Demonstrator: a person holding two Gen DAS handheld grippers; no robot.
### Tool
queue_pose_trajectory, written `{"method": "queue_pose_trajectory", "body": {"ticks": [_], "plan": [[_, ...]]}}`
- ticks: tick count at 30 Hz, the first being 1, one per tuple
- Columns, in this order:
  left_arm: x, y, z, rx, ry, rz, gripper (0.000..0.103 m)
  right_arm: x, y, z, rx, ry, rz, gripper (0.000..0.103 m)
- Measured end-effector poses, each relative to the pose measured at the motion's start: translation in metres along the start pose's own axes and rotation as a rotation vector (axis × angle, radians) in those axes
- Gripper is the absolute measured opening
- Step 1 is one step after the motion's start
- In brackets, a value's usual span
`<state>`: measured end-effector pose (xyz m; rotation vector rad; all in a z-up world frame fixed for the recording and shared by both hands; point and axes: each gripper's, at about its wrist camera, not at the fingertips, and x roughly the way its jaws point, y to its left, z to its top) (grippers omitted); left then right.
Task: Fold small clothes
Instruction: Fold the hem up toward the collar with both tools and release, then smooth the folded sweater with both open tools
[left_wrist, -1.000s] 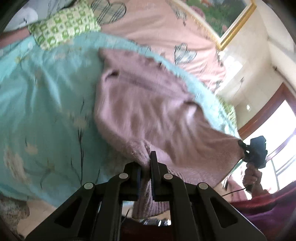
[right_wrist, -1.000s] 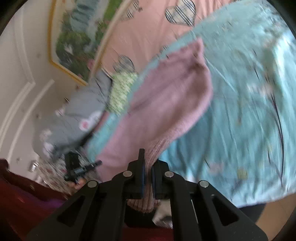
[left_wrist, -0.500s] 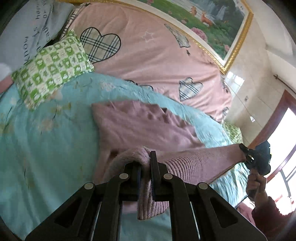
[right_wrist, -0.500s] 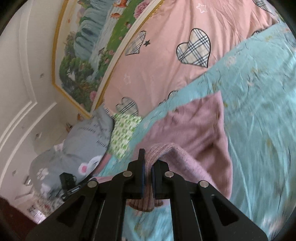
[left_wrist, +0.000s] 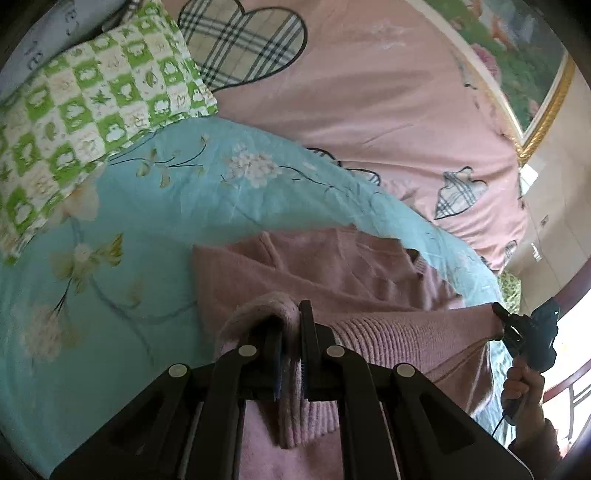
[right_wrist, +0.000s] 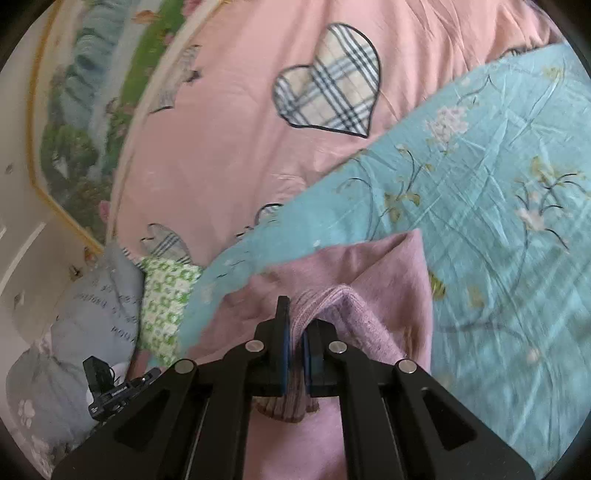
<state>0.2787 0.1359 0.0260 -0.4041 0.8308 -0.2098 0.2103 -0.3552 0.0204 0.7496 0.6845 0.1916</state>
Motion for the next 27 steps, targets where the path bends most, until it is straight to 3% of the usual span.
{"method": "queue_pose_trajectory", "body": {"ticks": [7, 10, 12, 13, 15, 16, 19, 23, 25, 27], "plan": [[0.060, 0.011, 0.012, -0.005, 0.054, 0.054, 0.007, 0.046, -0.029, 0.007, 0.017, 0.071, -0.112, 0.007], [0.067, 0.014, 0.009, 0.004, 0.071, 0.059, 0.012, 0.053, -0.038, 0.005, 0.043, 0.082, -0.121, 0.010], [0.059, 0.016, 0.007, 0.006, 0.073, 0.041, 0.015, 0.050, -0.043, 0.007, 0.074, 0.088, -0.103, 0.014], [0.050, 0.015, 0.005, 0.018, 0.068, 0.047, 0.021, 0.046, -0.043, 0.008, 0.086, 0.083, -0.097, 0.016], [0.031, 0.011, -0.003, 0.051, 0.057, 0.073, 0.037, 0.023, -0.040, 0.011, 0.081, 0.018, -0.140, 0.037], [0.021, 0.005, -0.007, 0.070, 0.048, 0.085, 0.042, 0.012, -0.038, 0.012, 0.075, -0.017, -0.147, 0.041], [-0.006, -0.025, -0.029, 0.181, 0.055, 0.035, 0.042, -0.017, -0.017, 0.010, -0.003, -0.041, -0.095, 0.042], [0.000, -0.083, -0.064, 0.352, 0.148, -0.063, 0.043, -0.014, 0.045, -0.025, -0.255, 0.113, 0.071, 0.042], [0.014, -0.105, -0.077, 0.407, 0.207, -0.098, 0.043, 0.007, 0.073, -0.051, -0.358, 0.265, 0.150, 0.042], [0.033, -0.119, -0.084, 0.454, 0.258, -0.099, 0.043, 0.027, 0.090, -0.071, -0.450, 0.362, 0.158, 0.042]]}}
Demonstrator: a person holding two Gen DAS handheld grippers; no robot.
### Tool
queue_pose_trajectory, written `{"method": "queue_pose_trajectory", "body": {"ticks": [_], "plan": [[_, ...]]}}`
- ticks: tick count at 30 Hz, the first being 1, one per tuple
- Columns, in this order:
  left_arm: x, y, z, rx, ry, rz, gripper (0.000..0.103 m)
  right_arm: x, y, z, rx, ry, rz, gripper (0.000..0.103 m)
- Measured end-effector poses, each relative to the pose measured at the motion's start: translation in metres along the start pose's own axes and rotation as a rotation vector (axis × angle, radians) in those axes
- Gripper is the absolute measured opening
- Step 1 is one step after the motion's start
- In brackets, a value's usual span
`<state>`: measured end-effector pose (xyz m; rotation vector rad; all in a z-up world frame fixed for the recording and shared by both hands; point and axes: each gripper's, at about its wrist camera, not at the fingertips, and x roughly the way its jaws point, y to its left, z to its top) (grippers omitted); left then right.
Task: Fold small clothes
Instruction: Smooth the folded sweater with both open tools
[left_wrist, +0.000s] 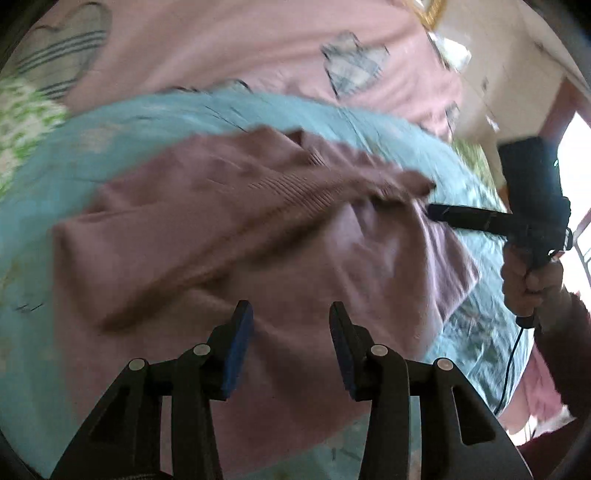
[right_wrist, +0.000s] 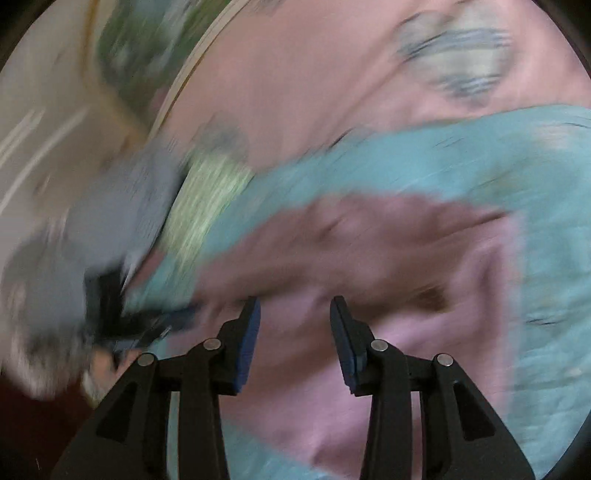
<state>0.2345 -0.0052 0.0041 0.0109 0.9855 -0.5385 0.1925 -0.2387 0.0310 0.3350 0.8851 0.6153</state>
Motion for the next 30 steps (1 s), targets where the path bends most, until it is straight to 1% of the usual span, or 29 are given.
{"method": "queue_pose_trajectory", "body": {"ticks": [2, 4, 5, 6, 7, 9, 10, 11, 12, 13, 14, 15, 16, 18, 19, 20, 22, 24, 25, 27, 30], "plan": [[0.019, -0.004, 0.004, 0.052, 0.051, 0.030, 0.044, 0.032, 0.010, -0.004, -0.077, 0.121, -0.019, 0.042], [0.035, 0.001, 0.013, 0.079, 0.092, 0.074, 0.044, 0.056, 0.006, -0.005, -0.102, 0.207, -0.066, 0.042], [0.040, 0.006, 0.018, 0.089, 0.102, 0.082, 0.046, 0.068, -0.002, -0.003, -0.110, 0.251, -0.091, 0.041], [0.045, 0.013, 0.024, 0.099, 0.101, 0.096, 0.046, 0.073, -0.009, 0.002, -0.113, 0.259, -0.115, 0.037], [0.047, 0.020, 0.029, 0.103, 0.096, 0.126, 0.046, 0.076, -0.017, 0.007, -0.112, 0.253, -0.138, 0.037], [0.053, 0.037, 0.044, 0.097, 0.092, 0.155, 0.046, 0.076, -0.041, 0.024, -0.071, 0.209, -0.195, 0.037], [0.056, 0.045, 0.051, 0.090, 0.081, 0.176, 0.045, 0.073, -0.053, 0.034, -0.042, 0.172, -0.241, 0.037], [0.057, 0.052, 0.059, 0.082, 0.072, 0.189, 0.044, 0.070, -0.061, 0.040, -0.023, 0.142, -0.268, 0.036], [0.059, 0.059, 0.067, 0.075, 0.055, 0.221, 0.045, 0.065, -0.071, 0.046, 0.005, 0.089, -0.302, 0.036], [0.060, 0.065, 0.075, 0.068, 0.044, 0.254, 0.045, 0.058, -0.084, 0.054, 0.046, 0.017, -0.385, 0.036], [0.060, 0.073, 0.083, 0.052, 0.027, 0.296, 0.045, 0.054, -0.094, 0.060, 0.091, -0.030, -0.422, 0.037], [0.060, 0.081, 0.091, 0.024, 0.003, 0.338, 0.045, 0.048, -0.107, 0.064, 0.151, -0.079, -0.429, 0.037], [0.058, 0.092, 0.099, -0.025, -0.016, 0.366, 0.046, 0.039, -0.123, 0.067, 0.241, -0.140, -0.438, 0.038], [0.053, 0.114, 0.107, -0.128, -0.041, 0.360, 0.048, 0.027, -0.142, 0.067, 0.350, -0.201, -0.443, 0.038], [0.048, 0.120, 0.107, -0.165, -0.055, 0.360, 0.048, 0.020, -0.147, 0.065, 0.400, -0.244, -0.422, 0.038], [0.041, 0.127, 0.106, -0.210, -0.070, 0.364, 0.048, 0.015, -0.144, 0.063, 0.414, -0.269, -0.424, 0.038], [0.025, 0.138, 0.101, -0.282, -0.103, 0.325, 0.049, -0.002, -0.135, 0.058, 0.404, -0.307, -0.440, 0.038], [0.005, 0.137, 0.083, -0.337, -0.128, 0.289, 0.051, -0.019, -0.125, 0.048, 0.391, -0.336, -0.408, 0.038], [-0.003, 0.135, 0.073, -0.345, -0.134, 0.277, 0.051, -0.029, -0.120, 0.043, 0.385, -0.344, -0.392, 0.039], [-0.019, 0.120, 0.047, -0.361, -0.143, 0.246, 0.051, -0.041, -0.101, 0.032, 0.363, -0.347, -0.361, 0.041], [-0.039, 0.100, 0.007, -0.379, -0.165, 0.219, 0.053, -0.044, -0.075, 0.012, 0.324, -0.311, -0.306, 0.045]]}}
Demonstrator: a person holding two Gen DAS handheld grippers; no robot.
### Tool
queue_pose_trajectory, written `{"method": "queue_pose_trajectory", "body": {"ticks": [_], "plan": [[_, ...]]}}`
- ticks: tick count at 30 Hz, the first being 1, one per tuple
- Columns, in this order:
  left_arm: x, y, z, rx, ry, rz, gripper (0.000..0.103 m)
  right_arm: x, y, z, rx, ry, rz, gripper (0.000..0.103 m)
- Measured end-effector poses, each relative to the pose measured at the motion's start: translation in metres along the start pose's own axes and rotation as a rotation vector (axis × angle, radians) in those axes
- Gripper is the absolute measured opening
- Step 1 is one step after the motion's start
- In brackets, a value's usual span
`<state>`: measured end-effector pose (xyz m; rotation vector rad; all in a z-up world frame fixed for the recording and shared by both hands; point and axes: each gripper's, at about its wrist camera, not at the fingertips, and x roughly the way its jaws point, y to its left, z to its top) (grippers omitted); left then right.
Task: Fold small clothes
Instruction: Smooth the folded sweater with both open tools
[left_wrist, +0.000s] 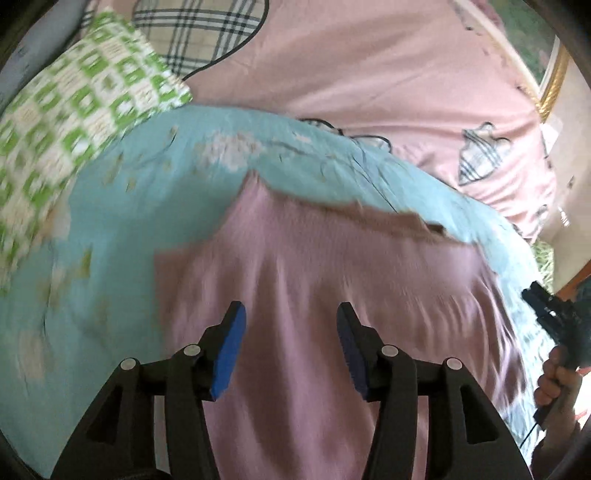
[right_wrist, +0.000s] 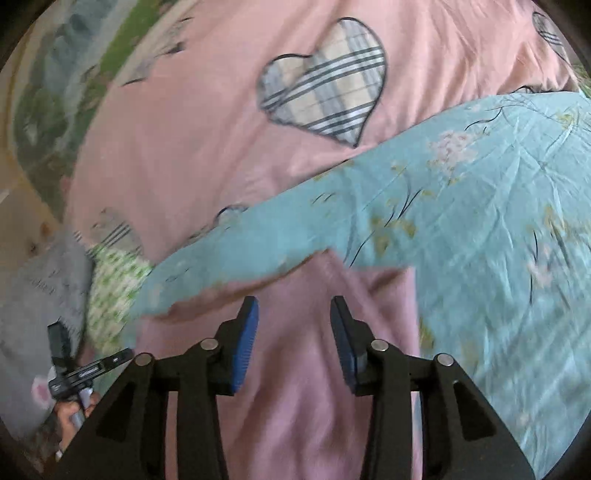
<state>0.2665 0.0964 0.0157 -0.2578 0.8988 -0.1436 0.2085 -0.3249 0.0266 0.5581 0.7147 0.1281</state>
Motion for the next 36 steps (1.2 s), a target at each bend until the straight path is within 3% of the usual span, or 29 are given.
{"method": "queue_pose_trajectory", "body": {"ticks": [4, 6, 9, 12, 15, 18, 21, 25, 36], "plan": [[-0.008, -0.002, -0.043, -0.030, -0.010, 0.041, 0.053, -0.011, 0.012, -0.040, -0.055, 0.088, 0.016, 0.049], [-0.012, 0.006, -0.059, -0.059, 0.002, 0.026, 0.054, -0.012, 0.011, -0.058, -0.067, 0.132, -0.019, 0.050], [-0.013, 0.016, -0.073, -0.066, 0.023, 0.064, 0.054, -0.016, -0.003, -0.077, -0.036, 0.184, -0.097, 0.049], [-0.016, 0.023, -0.076, -0.055, 0.031, 0.145, 0.055, -0.027, -0.018, -0.085, -0.023, 0.188, -0.149, 0.049], [-0.029, 0.040, -0.082, -0.116, 0.031, 0.111, 0.054, -0.045, -0.027, -0.089, -0.007, 0.149, -0.196, 0.049], [-0.045, 0.050, -0.092, -0.155, 0.025, 0.135, 0.056, -0.063, -0.031, -0.090, 0.055, 0.100, -0.168, 0.049], [-0.065, 0.058, -0.110, -0.208, 0.019, 0.105, 0.056, -0.076, -0.029, -0.094, 0.075, 0.059, -0.181, 0.049], [-0.084, 0.057, -0.132, -0.262, 0.016, 0.064, 0.057, -0.089, -0.022, -0.105, 0.112, 0.012, -0.126, 0.050], [-0.078, 0.035, -0.156, -0.333, 0.066, -0.040, 0.057, -0.090, 0.013, -0.146, 0.038, 0.009, 0.036, 0.057]]}}
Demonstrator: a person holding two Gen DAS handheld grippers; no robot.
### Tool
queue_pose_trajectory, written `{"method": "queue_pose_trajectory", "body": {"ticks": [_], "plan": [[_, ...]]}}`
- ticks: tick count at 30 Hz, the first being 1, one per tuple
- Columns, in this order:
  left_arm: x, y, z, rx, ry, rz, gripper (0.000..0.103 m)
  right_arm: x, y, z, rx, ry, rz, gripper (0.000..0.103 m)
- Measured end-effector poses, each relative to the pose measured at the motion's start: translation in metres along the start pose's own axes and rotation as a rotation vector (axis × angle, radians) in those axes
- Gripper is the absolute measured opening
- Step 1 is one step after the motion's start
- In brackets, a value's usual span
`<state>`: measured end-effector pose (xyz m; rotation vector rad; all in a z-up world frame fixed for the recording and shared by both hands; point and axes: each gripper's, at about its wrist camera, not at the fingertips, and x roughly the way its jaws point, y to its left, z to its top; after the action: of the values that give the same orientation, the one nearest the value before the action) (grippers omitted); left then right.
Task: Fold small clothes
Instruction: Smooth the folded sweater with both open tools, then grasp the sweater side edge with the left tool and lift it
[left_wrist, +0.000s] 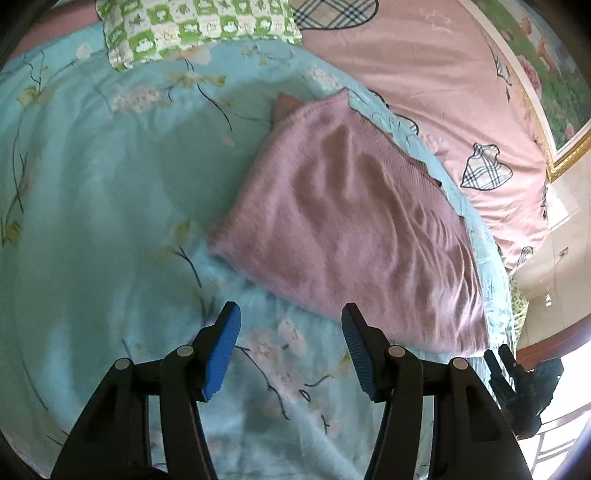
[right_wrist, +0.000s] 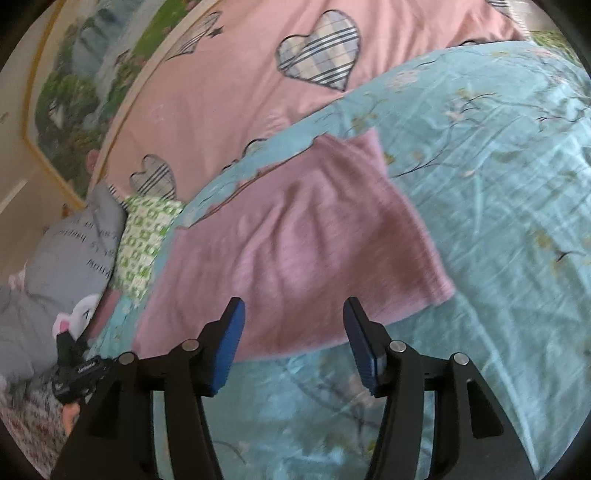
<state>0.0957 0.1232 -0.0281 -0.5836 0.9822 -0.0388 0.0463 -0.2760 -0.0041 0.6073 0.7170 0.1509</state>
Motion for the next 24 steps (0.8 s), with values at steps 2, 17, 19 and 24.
{"method": "queue_pose_trajectory", "body": {"ticks": [2, 17, 19, 24], "plan": [[0.005, -0.004, -0.003, -0.004, 0.012, -0.007, 0.059, 0.000, 0.005, -0.005, -0.034, 0.000, 0.014, 0.058], [0.038, -0.001, 0.019, -0.145, -0.034, -0.054, 0.071, 0.010, 0.003, -0.026, -0.074, 0.029, 0.041, 0.063], [0.043, -0.001, 0.026, -0.170, -0.057, -0.059, 0.071, 0.010, 0.001, -0.026, -0.071, 0.028, 0.045, 0.063], [0.055, -0.005, 0.041, -0.200, -0.106, -0.049, 0.070, 0.010, -0.002, -0.027, -0.053, 0.028, 0.056, 0.063]]}}
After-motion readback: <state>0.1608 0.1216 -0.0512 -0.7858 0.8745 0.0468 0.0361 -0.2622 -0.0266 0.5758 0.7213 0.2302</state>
